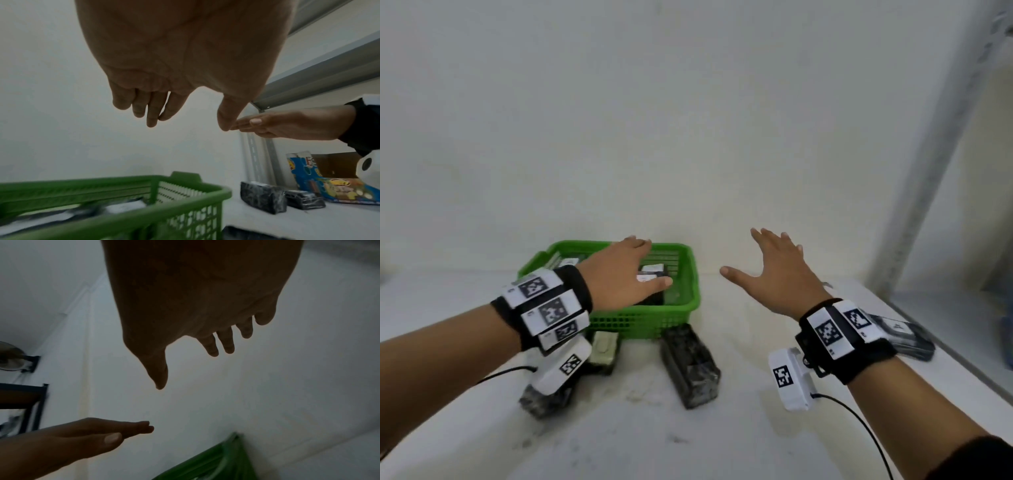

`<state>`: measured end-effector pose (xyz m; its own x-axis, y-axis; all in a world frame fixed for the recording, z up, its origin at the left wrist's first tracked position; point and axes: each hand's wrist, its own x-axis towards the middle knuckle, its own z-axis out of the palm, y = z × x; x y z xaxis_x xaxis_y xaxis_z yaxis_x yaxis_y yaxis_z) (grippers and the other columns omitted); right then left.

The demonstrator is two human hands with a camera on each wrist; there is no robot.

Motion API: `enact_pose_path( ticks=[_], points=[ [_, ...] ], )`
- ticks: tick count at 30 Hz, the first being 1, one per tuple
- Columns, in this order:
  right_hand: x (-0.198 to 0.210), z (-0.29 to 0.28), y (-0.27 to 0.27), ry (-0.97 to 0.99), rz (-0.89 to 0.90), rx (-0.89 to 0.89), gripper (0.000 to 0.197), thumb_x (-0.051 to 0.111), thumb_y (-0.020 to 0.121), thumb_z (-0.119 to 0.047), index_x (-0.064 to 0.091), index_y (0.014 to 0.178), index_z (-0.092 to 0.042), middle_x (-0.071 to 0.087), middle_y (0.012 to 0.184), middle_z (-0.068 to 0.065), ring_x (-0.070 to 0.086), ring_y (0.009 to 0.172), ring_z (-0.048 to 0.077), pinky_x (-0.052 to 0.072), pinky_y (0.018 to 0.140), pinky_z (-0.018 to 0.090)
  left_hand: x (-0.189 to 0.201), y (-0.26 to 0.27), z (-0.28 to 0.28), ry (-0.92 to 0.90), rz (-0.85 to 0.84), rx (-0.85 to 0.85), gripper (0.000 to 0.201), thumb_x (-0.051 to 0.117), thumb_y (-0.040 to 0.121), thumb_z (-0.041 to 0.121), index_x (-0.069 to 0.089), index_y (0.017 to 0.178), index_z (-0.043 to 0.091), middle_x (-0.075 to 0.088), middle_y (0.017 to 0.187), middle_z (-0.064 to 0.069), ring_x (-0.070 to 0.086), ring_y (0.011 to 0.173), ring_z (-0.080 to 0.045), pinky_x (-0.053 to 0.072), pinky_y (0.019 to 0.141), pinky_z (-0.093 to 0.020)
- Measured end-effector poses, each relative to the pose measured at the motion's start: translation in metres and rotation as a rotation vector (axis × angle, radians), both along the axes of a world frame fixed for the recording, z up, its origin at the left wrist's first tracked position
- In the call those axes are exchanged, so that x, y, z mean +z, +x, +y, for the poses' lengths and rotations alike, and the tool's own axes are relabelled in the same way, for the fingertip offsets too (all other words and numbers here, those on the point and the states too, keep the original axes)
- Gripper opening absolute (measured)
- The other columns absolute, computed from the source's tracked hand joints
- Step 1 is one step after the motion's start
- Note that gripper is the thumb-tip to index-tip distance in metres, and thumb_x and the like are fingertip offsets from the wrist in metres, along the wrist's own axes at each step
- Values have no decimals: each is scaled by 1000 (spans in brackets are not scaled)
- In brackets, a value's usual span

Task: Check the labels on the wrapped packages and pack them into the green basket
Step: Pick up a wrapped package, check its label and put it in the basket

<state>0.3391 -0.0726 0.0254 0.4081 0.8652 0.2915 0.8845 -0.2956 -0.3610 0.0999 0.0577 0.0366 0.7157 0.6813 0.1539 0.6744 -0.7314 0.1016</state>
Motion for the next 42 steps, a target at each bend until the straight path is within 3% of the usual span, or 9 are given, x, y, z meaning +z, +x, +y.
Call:
enact_pose_path(
  ticks=[8,15,20,23,26,29,31,36,42],
  points=[
    [-21,56,-116,-44,-54,275,109,52,85,-83,11,167,-24,9,176,0,-2,162,26,-2,131,49,-30,-118,25,-75,19,162,110,27,76,87,17,159,15,17,166,-2,12,154,-19,17,124,-38],
    [-43,73,-183,-119,-158,436,102,56,91,-72,8,167,-25,5,176,-1,-7,162,25,-1,131,46,-42,-153,2,-121,0,217,92,40,88,70,20,157,13,21,164,-2,18,152,-18,16,122,-33],
    [-57,71,-199,-143,-200,535,95,68,88,-53,20,165,-25,23,169,-2,11,157,24,24,128,47,-66,-157,-9,-172,-36,209,88,47,89,69,26,156,15,34,159,-2,38,143,-18,32,117,-32],
    [-64,69,-203,-200,-188,588,87,72,87,-39,29,162,-28,35,156,-7,23,146,19,44,115,43,-76,-152,-17,-162,-104,171,64,53,89,62,46,141,27,59,129,2,57,115,-15,47,99,-31],
    [-72,73,-204,-289,-186,583,81,73,88,-22,35,160,-27,40,152,-6,28,144,18,49,109,45,-83,-143,-25,-164,-37,190,49,58,88,58,59,120,21,64,104,-1,60,96,-19,52,83,-33],
    [-80,81,-202,-363,-211,578,78,71,88,-13,39,158,-25,41,154,-5,30,144,21,50,107,47,-87,-133,-28,-217,68,220,36,59,90,53,51,77,21,55,76,-1,54,76,-20,39,59,-28],
    [-85,85,-202,-370,-217,585,73,69,91,-11,41,157,-24,41,154,-4,32,143,22,51,106,47,-91,-127,-26,-236,109,210,36,59,90,52,48,75,21,59,78,-4,52,74,-19,34,57,-29],
    [-89,93,-200,-287,-206,572,67,70,92,-13,46,153,-26,45,143,-1,39,135,23,53,102,47,-95,-136,-8,-466,-138,322,26,67,80,36,72,92,13,72,84,-7,60,71,-19,44,59,-24],
    [-89,82,-202,-172,53,603,51,73,91,-29,60,141,-28,52,137,-9,50,127,12,49,108,35,-95,-174,9,-869,-544,307,35,63,75,25,76,106,13,78,88,-15,76,86,-31,62,76,-36]
  ],
)
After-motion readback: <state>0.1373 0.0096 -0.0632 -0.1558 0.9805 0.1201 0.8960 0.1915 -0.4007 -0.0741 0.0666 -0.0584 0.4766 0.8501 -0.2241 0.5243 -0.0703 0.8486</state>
